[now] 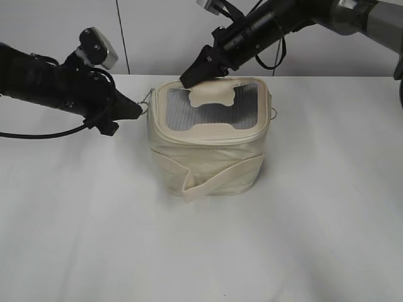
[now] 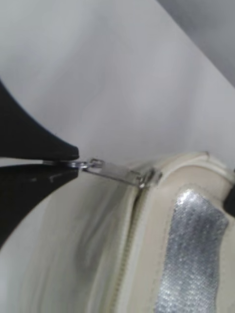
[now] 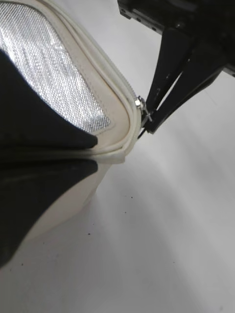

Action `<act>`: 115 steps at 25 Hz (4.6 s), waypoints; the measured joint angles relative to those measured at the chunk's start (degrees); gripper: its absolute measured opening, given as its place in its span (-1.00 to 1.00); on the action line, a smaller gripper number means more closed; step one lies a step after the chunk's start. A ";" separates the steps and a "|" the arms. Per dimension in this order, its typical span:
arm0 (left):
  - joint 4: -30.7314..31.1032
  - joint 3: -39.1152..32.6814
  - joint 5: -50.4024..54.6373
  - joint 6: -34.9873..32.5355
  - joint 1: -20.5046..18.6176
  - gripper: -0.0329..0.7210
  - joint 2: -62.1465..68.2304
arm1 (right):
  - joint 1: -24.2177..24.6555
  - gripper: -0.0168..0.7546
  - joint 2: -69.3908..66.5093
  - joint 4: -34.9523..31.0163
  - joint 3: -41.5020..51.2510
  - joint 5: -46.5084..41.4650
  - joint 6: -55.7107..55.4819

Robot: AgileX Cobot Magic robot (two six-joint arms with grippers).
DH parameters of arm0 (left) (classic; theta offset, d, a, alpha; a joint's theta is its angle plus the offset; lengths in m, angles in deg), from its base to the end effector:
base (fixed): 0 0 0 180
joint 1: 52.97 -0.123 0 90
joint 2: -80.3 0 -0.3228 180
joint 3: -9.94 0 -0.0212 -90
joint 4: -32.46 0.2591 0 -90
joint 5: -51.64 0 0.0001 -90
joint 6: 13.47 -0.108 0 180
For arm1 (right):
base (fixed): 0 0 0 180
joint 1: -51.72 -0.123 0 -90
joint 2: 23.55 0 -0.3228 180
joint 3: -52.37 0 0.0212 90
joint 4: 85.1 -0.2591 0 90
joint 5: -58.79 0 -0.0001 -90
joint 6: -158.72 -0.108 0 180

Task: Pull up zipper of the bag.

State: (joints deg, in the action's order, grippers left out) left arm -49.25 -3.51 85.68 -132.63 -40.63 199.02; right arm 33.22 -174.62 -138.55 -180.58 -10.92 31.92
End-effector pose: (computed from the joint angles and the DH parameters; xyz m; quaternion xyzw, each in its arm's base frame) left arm 0.3993 -0.1487 0.1813 0.4817 0.7590 -0.1826 0.3983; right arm 0.5152 0.2582 0.1985 -0.4307 0.7845 0.3879 0.2204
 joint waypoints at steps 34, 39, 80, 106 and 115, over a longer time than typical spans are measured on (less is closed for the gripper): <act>7.43 -16.98 -16.87 30.44 30.56 -0.88 -17.85 | 0.29 -0.71 -0.05 0.01 -0.17 -0.05 -9.13; 7.93 -16.98 -7.41 32.81 26.11 -0.21 -21.12 | 4.30 -0.10 0.39 1.69 -2.53 -0.05 -15.01; 32.91 70.12 35.43 64.52 11.76 0.11 30.42 | 18.68 0.14 31.64 -48.52 77.15 21.86 63.15; 33.93 70.28 36.67 64.96 12.14 -0.84 30.42 | 17.03 0.14 31.06 -36.19 70.10 32.07 68.27; 33.93 70.28 36.67 64.96 12.14 -0.84 30.42 | 15.66 0.13 26.58 -35.14 66.86 32.34 68.41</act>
State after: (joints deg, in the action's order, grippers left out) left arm -15.31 66.77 122.35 -67.67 -28.49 229.44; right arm 48.88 -148.04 -173.69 -113.72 21.42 100.33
